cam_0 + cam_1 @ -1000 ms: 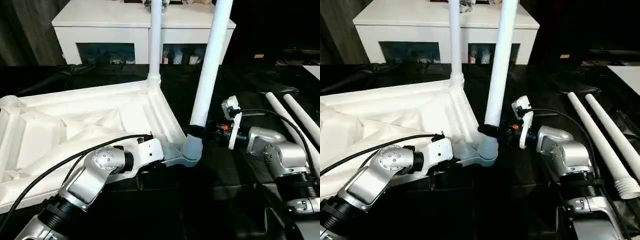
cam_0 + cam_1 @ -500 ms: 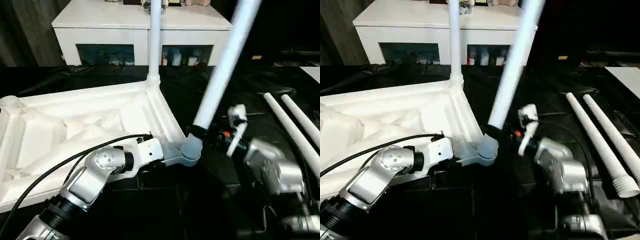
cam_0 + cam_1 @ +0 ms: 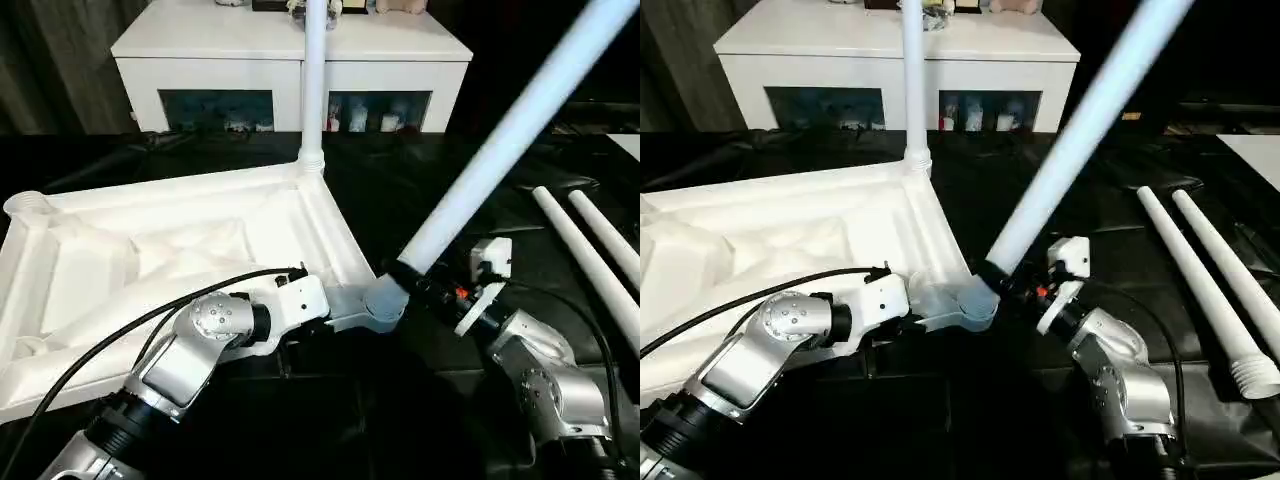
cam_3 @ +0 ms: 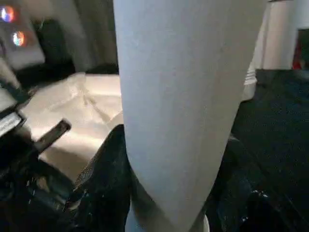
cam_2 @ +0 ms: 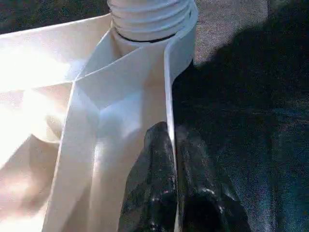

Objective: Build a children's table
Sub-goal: Insert table leg to table base

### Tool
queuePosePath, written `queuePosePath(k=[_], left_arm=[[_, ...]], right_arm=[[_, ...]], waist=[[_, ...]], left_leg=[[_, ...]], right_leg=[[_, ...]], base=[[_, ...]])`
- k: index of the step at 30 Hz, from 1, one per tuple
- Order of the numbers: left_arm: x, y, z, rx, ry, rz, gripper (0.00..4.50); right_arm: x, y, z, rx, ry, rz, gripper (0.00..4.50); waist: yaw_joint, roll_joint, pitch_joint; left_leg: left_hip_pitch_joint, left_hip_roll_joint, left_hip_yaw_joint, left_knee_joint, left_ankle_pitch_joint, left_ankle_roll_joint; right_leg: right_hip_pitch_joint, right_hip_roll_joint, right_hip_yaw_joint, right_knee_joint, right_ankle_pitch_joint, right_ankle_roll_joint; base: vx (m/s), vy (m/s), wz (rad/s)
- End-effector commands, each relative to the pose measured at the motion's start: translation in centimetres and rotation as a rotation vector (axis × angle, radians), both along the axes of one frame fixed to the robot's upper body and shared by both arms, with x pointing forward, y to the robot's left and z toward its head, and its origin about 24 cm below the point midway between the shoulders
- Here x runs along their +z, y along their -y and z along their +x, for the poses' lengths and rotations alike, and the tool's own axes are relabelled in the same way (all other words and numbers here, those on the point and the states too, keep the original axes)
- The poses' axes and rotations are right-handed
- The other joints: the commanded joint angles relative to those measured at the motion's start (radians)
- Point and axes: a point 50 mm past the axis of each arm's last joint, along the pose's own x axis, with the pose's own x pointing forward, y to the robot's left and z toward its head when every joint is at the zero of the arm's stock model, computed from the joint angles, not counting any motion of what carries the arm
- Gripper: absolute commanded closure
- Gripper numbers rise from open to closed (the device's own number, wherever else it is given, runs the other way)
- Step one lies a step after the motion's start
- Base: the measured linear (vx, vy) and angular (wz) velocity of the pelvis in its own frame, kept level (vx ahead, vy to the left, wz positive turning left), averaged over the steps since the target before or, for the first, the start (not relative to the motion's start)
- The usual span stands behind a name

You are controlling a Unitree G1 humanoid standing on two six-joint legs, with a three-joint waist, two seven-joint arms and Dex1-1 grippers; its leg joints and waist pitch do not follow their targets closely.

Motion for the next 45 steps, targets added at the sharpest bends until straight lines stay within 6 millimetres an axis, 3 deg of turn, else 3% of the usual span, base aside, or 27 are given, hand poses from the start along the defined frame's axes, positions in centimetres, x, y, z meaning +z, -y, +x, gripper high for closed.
queuePosePath(k=[1, 9, 18, 21, 23, 26, 31, 35, 42, 45], left_arm=[[1.2, -0.1, 1.0, 0.034, 0.078, -0.007, 4.5], [1.2, -0.3, 1.0, 0.021, 0.082, 0.005, 4.5], [1.1, -0.3, 0.8, 0.005, 0.08, 0.016, 4.5], [1.1, -0.4, 0.8, 0.003, 0.08, 0.019, 4.5], [1.1, -0.4, 0.8, 0.002, 0.08, 0.023, 4.5], [1.0, -0.5, 0.8, 0.002, 0.082, 0.027, 4.5], [1.0, -0.7, 0.6, 0.009, 0.082, 0.032, 4.5], [0.9, -0.6, 0.6, 0.011, 0.082, 0.03, 4.5], [1.0, -0.2, 0.8, 0.018, 0.084, 0.011, 4.5], [1.0, -0.1, 0.8, 0.018, 0.084, 0.008, 4.5]], right_arm=[[-2.6, 0.5, -1.0, 0.018, -0.133, -0.106, 2.67], [-1.9, -0.2, -0.3, 0.151, -0.175, -0.18, 2.67], [-1.6, 0.2, 1.3, 0.244, -0.296, -0.258, 2.67], [-1.8, 0.4, 1.8, 0.246, -0.327, -0.291, 2.67], [-2.1, 0.6, 1.9, 0.259, -0.351, -0.321, 2.67], [-2.4, 0.5, 1.7, 0.288, -0.36, -0.343, 2.67], [-3.7, 0.3, 0.3, 0.326, -0.368, -0.356, 2.67], [-4.2, 0.3, -0.2, 0.32, -0.365, -0.345, 2.67], [-3.7, 0.6, 0.4, 0.117, -0.34, -0.099, 2.67], [-3.7, 0.8, 0.3, 0.097, -0.362, -0.052, 2.68]], waist=[[-0.01, 0.001, -0.044], [-0.016, -0.008, -0.042], [-0.015, -0.009, -0.045], [-0.016, -0.013, -0.045], [-0.019, -0.01, -0.044], [-0.019, -0.013, -0.044], [-0.018, -0.017, -0.048], [-0.016, -0.017, -0.047], [-0.024, -0.012, -0.045], [-0.025, -0.011, -0.048]], left_leg=[[0.035, 0.071, -0.041, -0.11, -0.419, -0.073], [0.032, 0.071, -0.041, -0.11, -0.409, -0.061], [0.032, 0.071, -0.036, -0.103, -0.35, -0.048], [0.03, 0.071, -0.037, -0.103, -0.35, -0.048], [0.032, 0.071, -0.037, -0.104, -0.368, -0.056], [0.035, 0.072, -0.04, -0.105, -0.4, -0.067], [0.035, 0.073, -0.039, -0.106, -0.397, -0.07], [0.033, 0.072, -0.04, -0.108, -0.409, -0.066], [0.04, 0.072, -0.048, -0.113, -0.498, -0.089], [0.038, 0.073, -0.051, -0.116, -0.495, -0.092]], right_leg=[[-0.005, -0.047, 0.028, -0.091, -0.326, -0.132], [-0.002, -0.048, 0.027, -0.091, -0.336, -0.138], [0.001, -0.051, 0.027, -0.085, -0.277, -0.171], [0.004, -0.051, 0.026, -0.083, -0.28, -0.173], [0.0, -0.05, 0.025, -0.085, -0.301, -0.174], [-0.003, -0.051, 0.027, -0.088, -0.327, -0.161], [-0.002, -0.05, 0.027, -0.086, -0.285, -0.155], [0.0, -0.049, 0.026, -0.088, -0.3, -0.152], [-0.011, -0.048, 0.026, -0.101, -0.401, -0.123], [-0.008, -0.047, 0.023, -0.099, -0.373, -0.126]], base=[[0.0, 0.0, 0.0], [0.0, 0.0, 0.0], [0.0, 0.0, 0.0], [0.0, 0.0, 0.0], [0.0, 0.0, 0.0], [0.0, 0.0, 0.0], [0.0, 0.0, 0.0], [0.0, 0.0, 0.0], [0.0, 0.0, 0.0], [0.0, 0.0, 0.0]])
